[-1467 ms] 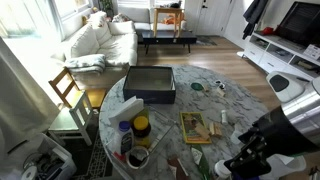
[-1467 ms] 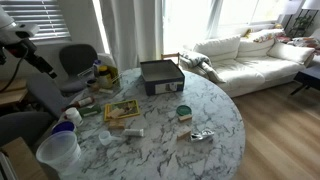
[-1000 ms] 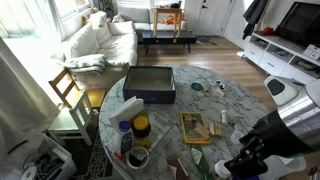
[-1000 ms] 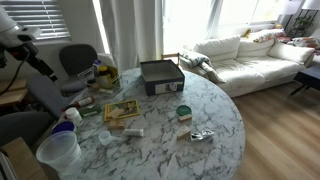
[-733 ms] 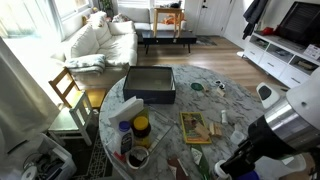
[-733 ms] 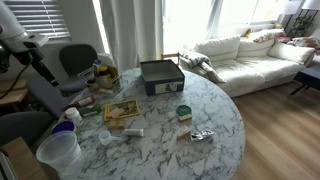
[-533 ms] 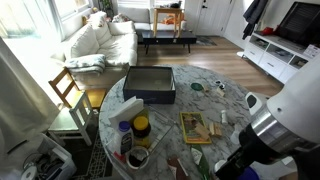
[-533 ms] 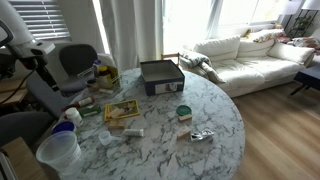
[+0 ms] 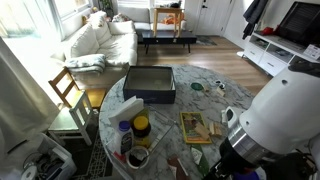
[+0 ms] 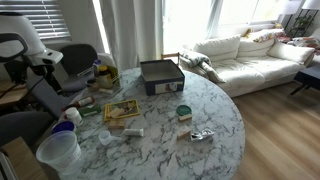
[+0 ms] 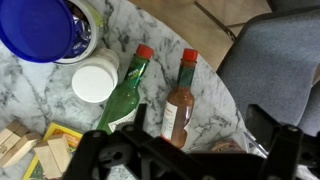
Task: Set the two bottles upright on the table
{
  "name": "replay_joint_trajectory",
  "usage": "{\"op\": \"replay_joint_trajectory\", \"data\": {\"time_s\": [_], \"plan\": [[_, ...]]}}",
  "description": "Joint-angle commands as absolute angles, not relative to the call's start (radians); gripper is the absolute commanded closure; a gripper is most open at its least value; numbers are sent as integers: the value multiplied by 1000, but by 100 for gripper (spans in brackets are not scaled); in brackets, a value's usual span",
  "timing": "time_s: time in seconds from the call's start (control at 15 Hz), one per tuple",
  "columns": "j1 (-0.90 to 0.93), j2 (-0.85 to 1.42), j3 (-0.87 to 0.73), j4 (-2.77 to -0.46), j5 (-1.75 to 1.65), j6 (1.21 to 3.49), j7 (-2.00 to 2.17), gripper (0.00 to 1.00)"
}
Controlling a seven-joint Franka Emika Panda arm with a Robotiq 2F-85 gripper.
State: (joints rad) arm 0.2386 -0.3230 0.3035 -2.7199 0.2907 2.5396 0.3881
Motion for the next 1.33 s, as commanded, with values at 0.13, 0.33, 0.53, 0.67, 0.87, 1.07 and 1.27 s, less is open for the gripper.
{"op": "replay_joint_trajectory", "data": {"time_s": [0.13,0.33,0.53,0.67,0.87,1.07,1.27], "plan": [[254,-306,294,-2719,303,2553,386,0],[291,-253,304,-2729,326,2612,347,0],[315,-214,321,-2745,304,2641,332,0],[331,-175,335,-2753,294,2689,320,0],[330,-89,369,-2746,241,2805,365,0],[337,-114,356,-2749,265,2777,342,0],[336,-97,357,-2744,260,2786,343,0]]}}
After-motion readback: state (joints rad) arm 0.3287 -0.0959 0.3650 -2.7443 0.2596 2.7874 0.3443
